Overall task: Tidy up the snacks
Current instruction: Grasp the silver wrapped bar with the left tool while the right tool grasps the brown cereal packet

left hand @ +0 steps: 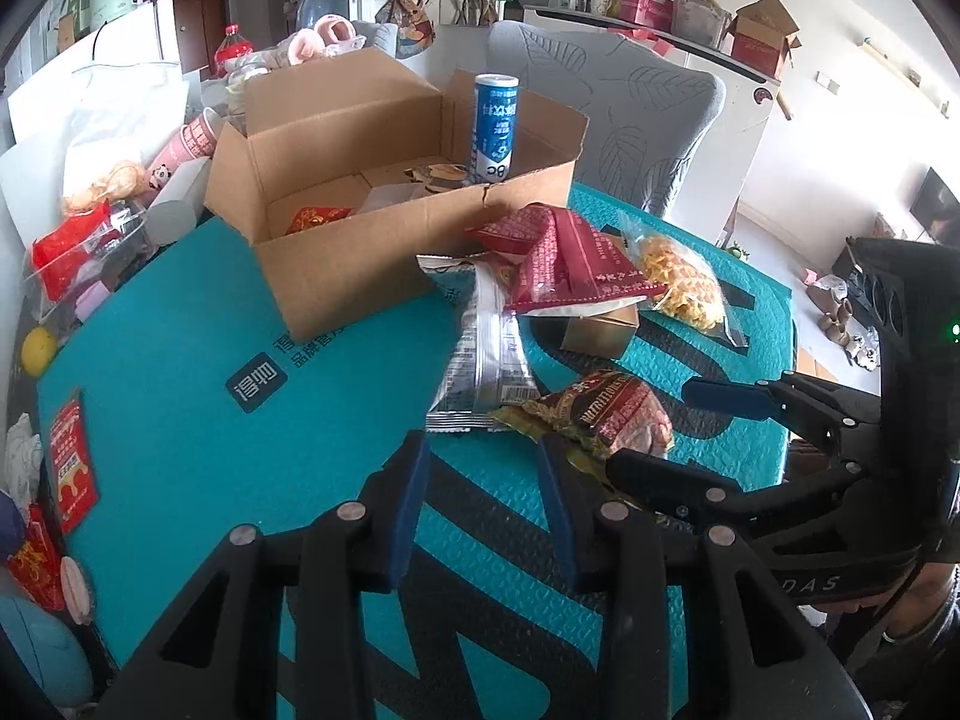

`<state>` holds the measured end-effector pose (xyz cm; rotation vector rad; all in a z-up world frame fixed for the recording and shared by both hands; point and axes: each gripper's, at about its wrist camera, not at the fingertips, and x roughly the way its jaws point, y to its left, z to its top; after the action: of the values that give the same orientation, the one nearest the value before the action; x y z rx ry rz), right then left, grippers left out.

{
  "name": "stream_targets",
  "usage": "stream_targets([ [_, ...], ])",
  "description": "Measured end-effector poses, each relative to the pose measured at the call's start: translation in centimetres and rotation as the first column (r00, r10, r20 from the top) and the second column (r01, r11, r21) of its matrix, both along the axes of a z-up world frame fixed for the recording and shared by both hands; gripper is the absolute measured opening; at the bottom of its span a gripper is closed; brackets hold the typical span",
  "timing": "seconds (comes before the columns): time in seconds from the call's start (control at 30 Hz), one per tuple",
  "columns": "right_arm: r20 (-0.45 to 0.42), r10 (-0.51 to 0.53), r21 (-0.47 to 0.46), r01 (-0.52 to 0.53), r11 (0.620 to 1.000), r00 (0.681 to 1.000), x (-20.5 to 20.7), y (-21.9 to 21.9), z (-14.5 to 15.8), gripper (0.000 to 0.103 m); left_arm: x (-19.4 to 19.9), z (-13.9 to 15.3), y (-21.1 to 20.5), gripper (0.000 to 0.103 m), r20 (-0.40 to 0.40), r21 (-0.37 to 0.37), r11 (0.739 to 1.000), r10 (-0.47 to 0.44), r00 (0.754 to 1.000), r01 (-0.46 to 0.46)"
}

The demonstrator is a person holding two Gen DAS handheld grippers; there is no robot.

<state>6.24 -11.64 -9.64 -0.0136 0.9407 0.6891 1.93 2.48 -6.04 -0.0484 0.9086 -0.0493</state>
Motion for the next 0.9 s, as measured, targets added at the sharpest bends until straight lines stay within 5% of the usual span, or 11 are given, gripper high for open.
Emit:
stream_targets([
  [0.17,-0.034,0.046,-0.011,-0.047,0.999,0.998,1.1,1.1,-1.4,0.083,1.1,-0.3,0.9,0.036,-0.006,-0.022,1.000,0.022,1.000,-0.022],
  [0.37,-0.077,0.066,0.030,-0.063,0.998,0.995,1.7,0.6,-2.3,0.061,3.2,-0.9,0.6,0.036,-0.027,-0.052,0.999,-0.004,1.000,0.003],
  [0.5,-0.058,0.034,0.020,-0.033,0.999,0.998,1.4,-1.0,-1.9,0.058,5.0,-1.3,-0.2,0.036,-0.033,-0.068,0.997,-0.025,0.999,0.023],
  [0.9,-0.059,-0.052,0.002,0.052,0.999,0.997,1.4,-5.4,-1.5,0.055,9.2,-3.1,-2.3,0.036,-0.054,0.064,0.998,-0.006,0.999,0.009],
])
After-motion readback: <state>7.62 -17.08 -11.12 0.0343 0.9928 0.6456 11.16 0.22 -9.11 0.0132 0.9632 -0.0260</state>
